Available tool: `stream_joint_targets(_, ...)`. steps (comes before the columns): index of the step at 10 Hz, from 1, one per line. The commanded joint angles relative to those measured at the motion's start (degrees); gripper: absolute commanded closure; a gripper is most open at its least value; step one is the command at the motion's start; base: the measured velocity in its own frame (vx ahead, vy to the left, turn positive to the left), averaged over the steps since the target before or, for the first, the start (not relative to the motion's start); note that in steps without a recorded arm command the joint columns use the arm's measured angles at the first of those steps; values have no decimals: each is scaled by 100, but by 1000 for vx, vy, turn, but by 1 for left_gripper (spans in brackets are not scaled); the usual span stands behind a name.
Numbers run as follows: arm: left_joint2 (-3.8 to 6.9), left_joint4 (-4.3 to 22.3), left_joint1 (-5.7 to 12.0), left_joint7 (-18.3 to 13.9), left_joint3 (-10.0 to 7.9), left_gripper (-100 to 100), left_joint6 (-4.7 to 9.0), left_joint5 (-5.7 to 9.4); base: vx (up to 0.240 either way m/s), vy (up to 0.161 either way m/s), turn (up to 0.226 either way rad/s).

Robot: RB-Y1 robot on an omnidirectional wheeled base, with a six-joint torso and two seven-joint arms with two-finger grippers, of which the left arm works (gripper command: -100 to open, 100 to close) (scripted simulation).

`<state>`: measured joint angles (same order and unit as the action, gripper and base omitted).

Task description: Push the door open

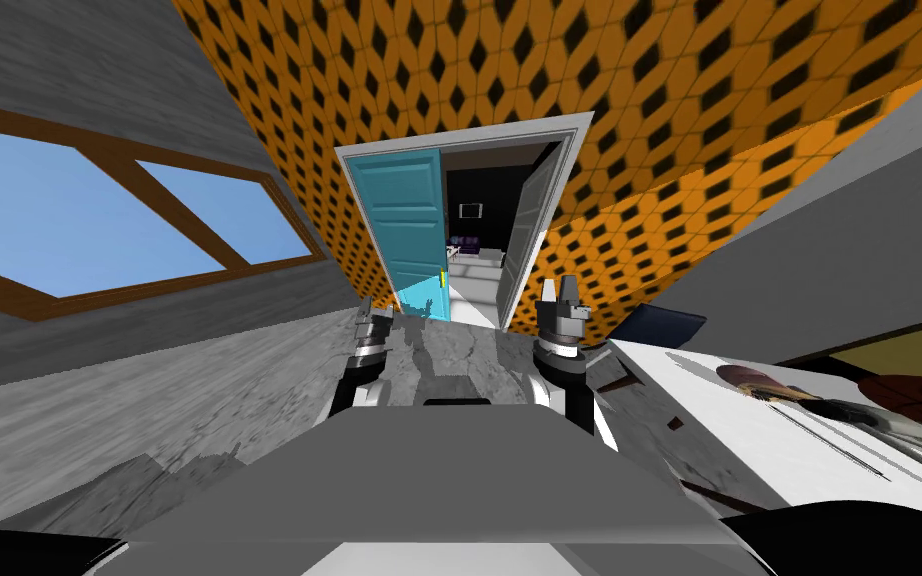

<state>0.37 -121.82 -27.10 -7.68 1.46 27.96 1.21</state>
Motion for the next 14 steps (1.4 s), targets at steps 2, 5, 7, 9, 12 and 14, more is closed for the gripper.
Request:
stream_joint_targets(2, 89, 336, 129, -317, 104, -100, 66, 55, 150, 17, 16)
stream_joint_targets(5, 160, 668, 242, -637, 223, -100, 136, 110, 151, 20, 16)
stream_joint_targets(7, 212, 932, 332, -892, 317, -100, 193, 153, 130, 26, 15)
stream_joint_targets(9, 243, 1129, 399, -1082, 388, -100, 234, 185, 126, 32, 13)
stream_joint_targets(12, 290, 1424, 499, -1367, 493, -100, 297, 234, 95, 17, 13)
stream_joint_targets(14, 314, 1640, 573, -1576, 571, -100, 343, 269, 102, 17, 14)
